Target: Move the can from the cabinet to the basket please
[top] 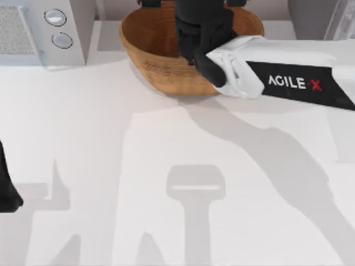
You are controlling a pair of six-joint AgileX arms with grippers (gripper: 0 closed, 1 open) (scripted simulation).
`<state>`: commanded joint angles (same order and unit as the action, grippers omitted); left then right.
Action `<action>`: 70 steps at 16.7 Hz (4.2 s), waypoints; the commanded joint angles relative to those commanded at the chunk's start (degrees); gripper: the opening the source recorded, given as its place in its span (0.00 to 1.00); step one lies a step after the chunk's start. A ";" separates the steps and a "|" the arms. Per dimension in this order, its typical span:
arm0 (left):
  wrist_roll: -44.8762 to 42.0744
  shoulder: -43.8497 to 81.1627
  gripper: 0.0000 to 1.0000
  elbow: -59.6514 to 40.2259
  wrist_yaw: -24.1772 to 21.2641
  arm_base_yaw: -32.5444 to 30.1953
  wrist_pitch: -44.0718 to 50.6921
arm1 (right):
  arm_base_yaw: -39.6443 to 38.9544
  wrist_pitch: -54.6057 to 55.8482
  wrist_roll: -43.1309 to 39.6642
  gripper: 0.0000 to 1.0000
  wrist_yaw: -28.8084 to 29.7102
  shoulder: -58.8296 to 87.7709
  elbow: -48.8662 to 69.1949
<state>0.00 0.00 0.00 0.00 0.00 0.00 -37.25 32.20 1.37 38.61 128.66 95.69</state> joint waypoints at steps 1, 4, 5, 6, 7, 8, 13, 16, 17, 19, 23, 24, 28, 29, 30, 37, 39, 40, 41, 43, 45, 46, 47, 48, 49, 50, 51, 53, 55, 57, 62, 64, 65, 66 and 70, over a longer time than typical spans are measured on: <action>0.00 0.00 1.00 0.00 0.00 0.00 0.00 | 0.00 0.00 0.00 1.00 0.00 0.00 0.00; 0.00 0.00 1.00 0.00 0.00 0.00 0.00 | 0.00 0.00 0.00 1.00 0.00 0.00 0.00; 0.00 0.00 1.00 0.00 0.00 0.00 0.00 | 0.00 0.00 0.00 1.00 0.00 0.00 0.00; 0.00 0.00 1.00 0.00 0.00 0.00 0.00 | 0.00 0.00 0.00 1.00 0.00 0.00 0.00; 0.00 0.00 1.00 0.00 0.00 0.00 0.00 | 0.00 0.00 0.00 1.00 0.00 0.00 0.00; 0.00 0.00 1.00 0.00 0.00 0.00 0.00 | 0.00 0.00 0.00 1.00 0.00 0.00 0.00; 0.00 0.00 1.00 0.00 0.00 0.00 0.00 | 0.00 0.00 0.00 1.00 0.00 0.00 0.00; 0.00 0.00 1.00 0.00 0.00 0.00 0.00 | 0.00 0.00 0.00 1.00 0.00 0.00 0.00; 0.00 0.00 1.00 0.00 0.00 0.00 0.00 | 0.00 0.00 0.00 1.00 0.00 0.00 0.00; 0.00 0.00 1.00 0.00 0.00 0.00 0.00 | 0.00 0.00 0.00 1.00 0.00 0.00 0.00; 0.00 0.00 1.00 0.00 0.00 0.00 0.00 | 0.05 -0.12 -0.01 1.00 -0.19 -0.57 -0.38; 0.00 0.00 1.00 0.00 0.00 0.00 0.00 | 0.40 -0.37 -0.02 1.00 -0.59 -1.75 -1.19; 0.00 0.00 1.00 0.00 0.00 0.00 0.00 | 3.57 -2.91 -0.23 1.00 -3.91 -12.55 -9.04; 0.00 0.00 1.00 0.00 0.00 0.00 0.00 | 4.75 -3.92 -0.32 1.00 -5.12 -16.75 -12.09; 0.00 0.00 1.00 0.00 0.00 0.00 0.00 | 6.07 -5.07 -0.40 1.00 -6.45 -21.53 -15.52; 0.00 0.00 1.00 0.00 0.00 0.00 0.00 | 17.96 -15.52 -0.99 1.00 -18.43 -65.43 -46.32; 0.00 0.00 1.00 0.00 0.00 0.00 0.00 | 21.70 -18.81 -1.11 1.00 -22.26 -79.19 -55.93; 0.00 0.00 1.00 0.00 0.00 0.00 0.00 | 23.55 -20.41 -1.16 1.00 -24.16 -85.88 -60.69; 0.00 0.00 1.00 0.00 0.00 0.00 0.00 | 25.34 -21.97 -1.20 1.00 -26.02 -92.30 -65.35; 0.00 0.00 1.00 0.00 0.00 0.00 0.00 | 28.74 -24.91 -1.27 1.00 -29.56 -103.98 -74.17; 0.00 0.00 1.00 0.00 0.00 0.00 0.00 | 31.77 -27.51 -1.31 1.00 -32.75 -113.65 -81.98; 0.00 0.00 1.00 0.00 0.00 0.00 0.00 | 33.10 -28.65 -1.33 1.00 -34.16 -117.61 -85.38; 0.00 0.00 1.00 0.00 0.00 0.00 0.00 | 34.28 -29.66 -1.34 1.00 -35.42 -120.97 -88.37; 0.00 0.00 1.00 0.00 0.00 0.00 0.00 | 35.30 -30.53 -1.35 1.00 -36.50 -123.72 -90.92; 0.00 0.00 1.00 0.00 0.00 0.00 0.00 | 36.12 -31.24 -1.36 1.00 -37.39 -125.86 -92.97; 0.00 0.00 1.00 0.00 0.00 0.00 0.00 | 36.74 -31.76 -1.37 1.00 -38.05 -127.40 -94.46; 0.00 0.00 1.00 0.00 0.00 0.00 0.00 | 37.12 -32.08 -1.37 1.00 -38.46 -128.33 -95.36; 0.00 0.00 1.00 0.00 0.00 0.00 0.00 | 37.25 -32.20 -1.37 1.00 -38.61 -128.66 -95.69; 0.00 0.00 1.00 0.00 0.00 0.00 0.00 | 37.25 -32.20 -1.37 1.00 -38.61 -128.66 -95.69; 0.00 0.00 1.00 0.00 0.00 0.00 0.00 | 37.14 -32.06 -1.37 1.00 -38.57 -128.37 -95.58; 0.00 0.00 1.00 0.00 0.00 0.00 0.00 | 44.64 -23.41 -1.22 1.00 -46.05 -119.16 -92.54; 0.00 0.00 1.00 0.00 0.00 0.00 0.00 | 50.21 -16.79 -1.13 1.00 -51.50 -111.27 -90.52; 0.00 0.00 1.00 0.00 0.00 0.00 0.00 | 53.37 -13.04 -1.07 1.00 -54.57 -106.53 -89.42; 0.00 0.00 1.00 0.00 0.00 0.00 0.00 | 56.69 -9.12 -1.01 1.00 -57.80 -101.45 -88.28; 0.00 0.00 1.00 0.00 0.00 0.00 0.00 | 70.61 7.20 -0.68 1.00 -71.37 -79.69 -83.54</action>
<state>0.00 0.00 0.00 0.00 0.00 0.00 33.36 39.40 0.69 -32.76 48.97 12.15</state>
